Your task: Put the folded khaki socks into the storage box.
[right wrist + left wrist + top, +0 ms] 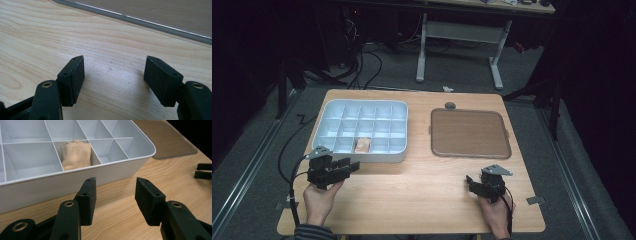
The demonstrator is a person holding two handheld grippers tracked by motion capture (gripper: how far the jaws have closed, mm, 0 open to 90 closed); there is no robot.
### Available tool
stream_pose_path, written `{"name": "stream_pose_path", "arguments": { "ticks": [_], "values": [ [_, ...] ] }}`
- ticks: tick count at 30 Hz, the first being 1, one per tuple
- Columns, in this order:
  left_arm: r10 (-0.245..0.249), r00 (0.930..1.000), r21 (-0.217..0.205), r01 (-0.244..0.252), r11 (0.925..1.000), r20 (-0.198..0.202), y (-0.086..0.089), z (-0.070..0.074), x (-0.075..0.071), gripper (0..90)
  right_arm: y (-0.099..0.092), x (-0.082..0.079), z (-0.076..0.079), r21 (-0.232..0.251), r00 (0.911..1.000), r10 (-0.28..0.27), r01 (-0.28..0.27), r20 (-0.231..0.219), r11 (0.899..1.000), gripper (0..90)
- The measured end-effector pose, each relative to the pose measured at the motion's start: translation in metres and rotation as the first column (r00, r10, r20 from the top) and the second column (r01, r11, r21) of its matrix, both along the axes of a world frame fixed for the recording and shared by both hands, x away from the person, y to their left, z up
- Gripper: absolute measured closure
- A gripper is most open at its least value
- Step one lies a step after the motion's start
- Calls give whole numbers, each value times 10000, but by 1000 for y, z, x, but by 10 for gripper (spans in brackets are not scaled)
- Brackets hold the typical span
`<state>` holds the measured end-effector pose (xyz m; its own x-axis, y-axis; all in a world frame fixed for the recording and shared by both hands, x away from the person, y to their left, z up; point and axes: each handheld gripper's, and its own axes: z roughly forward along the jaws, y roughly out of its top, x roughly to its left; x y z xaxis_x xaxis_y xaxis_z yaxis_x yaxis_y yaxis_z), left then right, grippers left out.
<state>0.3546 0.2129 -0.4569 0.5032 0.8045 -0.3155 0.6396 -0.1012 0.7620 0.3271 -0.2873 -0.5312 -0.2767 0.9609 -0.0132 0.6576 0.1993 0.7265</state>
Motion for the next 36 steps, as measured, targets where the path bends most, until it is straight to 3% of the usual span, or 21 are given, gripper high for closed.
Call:
{"name": "stream_pose_path", "arguments": {
  "ticks": [9,15,36],
  "values": [
    [-44,9999,-2,44,10000,-140,-2,-10,-2,518,0,0,0,5,10000,-8,8,-1,10000,330],
    [-118,9995,-305,109,9995,-309,-4,-17,-3,515,0,0,0,5,10000,-6,6,-2,10000,330],
    [-106,9975,-270,87,9996,-698,-12,-39,-3,508,0,0,0,-1,10000,3,-3,-4,10000,330]
  ]
}}
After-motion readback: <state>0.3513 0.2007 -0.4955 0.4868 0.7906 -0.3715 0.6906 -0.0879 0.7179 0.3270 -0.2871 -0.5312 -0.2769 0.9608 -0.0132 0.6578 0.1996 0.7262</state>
